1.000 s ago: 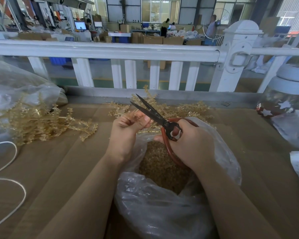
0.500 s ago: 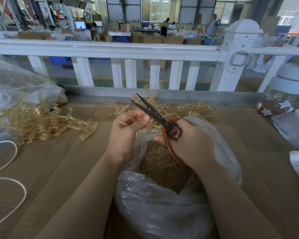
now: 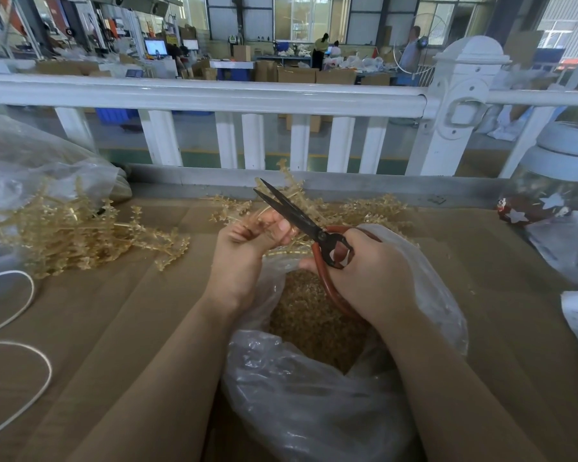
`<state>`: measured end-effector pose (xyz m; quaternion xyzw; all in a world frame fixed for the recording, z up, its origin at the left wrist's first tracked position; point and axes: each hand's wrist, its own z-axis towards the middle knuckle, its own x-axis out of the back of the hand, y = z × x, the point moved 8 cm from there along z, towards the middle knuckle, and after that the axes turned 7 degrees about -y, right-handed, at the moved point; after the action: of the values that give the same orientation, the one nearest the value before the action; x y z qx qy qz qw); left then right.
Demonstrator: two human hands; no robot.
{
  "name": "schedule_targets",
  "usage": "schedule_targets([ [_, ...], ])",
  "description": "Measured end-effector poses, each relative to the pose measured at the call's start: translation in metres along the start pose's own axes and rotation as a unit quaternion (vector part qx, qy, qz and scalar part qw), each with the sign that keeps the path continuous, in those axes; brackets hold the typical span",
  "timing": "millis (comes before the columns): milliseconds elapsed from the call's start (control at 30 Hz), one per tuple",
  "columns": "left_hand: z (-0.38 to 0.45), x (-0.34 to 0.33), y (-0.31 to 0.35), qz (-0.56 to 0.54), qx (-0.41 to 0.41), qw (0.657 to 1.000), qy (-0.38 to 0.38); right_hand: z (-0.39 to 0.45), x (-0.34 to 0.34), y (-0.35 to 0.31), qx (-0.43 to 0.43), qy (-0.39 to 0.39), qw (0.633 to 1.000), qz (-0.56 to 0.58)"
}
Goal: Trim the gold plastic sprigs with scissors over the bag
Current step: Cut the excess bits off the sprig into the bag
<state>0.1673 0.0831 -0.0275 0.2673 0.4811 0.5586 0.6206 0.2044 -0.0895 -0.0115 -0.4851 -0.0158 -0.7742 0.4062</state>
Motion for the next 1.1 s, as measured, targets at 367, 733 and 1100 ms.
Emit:
schedule_targets([
  [367,-0.005,-0.010,-0.009,-0.024,0.059,0.998,-0.004,-0.001,-0.012,0.010,-0.072,-0.021,0.975,0.209],
  [733,-0.005,-0.017,-0.014,-0.012,0.107,0.994,-0.030,0.004,-0.019,0.007,-0.050,-0.053,0.966,0.247],
  [1100,-0.003,-0.005,-0.009,0.044,0.086,0.995,-0.006,0.001,-0.016,0.010,-0.084,-0.067,0.961,0.254],
])
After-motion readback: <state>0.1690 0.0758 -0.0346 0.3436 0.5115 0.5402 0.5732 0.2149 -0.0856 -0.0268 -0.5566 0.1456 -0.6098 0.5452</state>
